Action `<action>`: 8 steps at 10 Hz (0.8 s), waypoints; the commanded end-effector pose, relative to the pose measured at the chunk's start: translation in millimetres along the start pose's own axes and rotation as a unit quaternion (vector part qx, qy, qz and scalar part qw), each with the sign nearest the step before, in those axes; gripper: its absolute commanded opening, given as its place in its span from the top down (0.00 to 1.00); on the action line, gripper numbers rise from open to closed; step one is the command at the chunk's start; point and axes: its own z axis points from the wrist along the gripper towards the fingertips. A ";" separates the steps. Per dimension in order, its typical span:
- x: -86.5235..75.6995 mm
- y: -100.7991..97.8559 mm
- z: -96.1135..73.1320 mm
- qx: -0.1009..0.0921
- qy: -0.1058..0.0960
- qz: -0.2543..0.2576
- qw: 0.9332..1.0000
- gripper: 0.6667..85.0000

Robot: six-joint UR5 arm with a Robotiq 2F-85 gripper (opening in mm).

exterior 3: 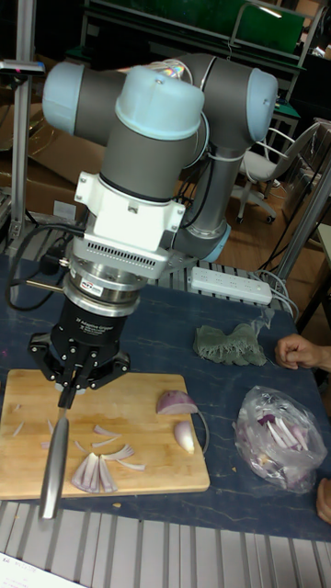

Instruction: Chop the onions

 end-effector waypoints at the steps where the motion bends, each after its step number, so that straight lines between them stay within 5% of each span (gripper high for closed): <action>1: -6.8 -8.4 -1.9 -0.002 -0.011 -0.013 1.000 1.00; 3: -11.9 -24.1 -2.0 0.008 -0.020 -0.030 0.999 1.00; 8: -18.1 -30.0 -10.7 -0.021 -0.036 -0.005 0.999 1.00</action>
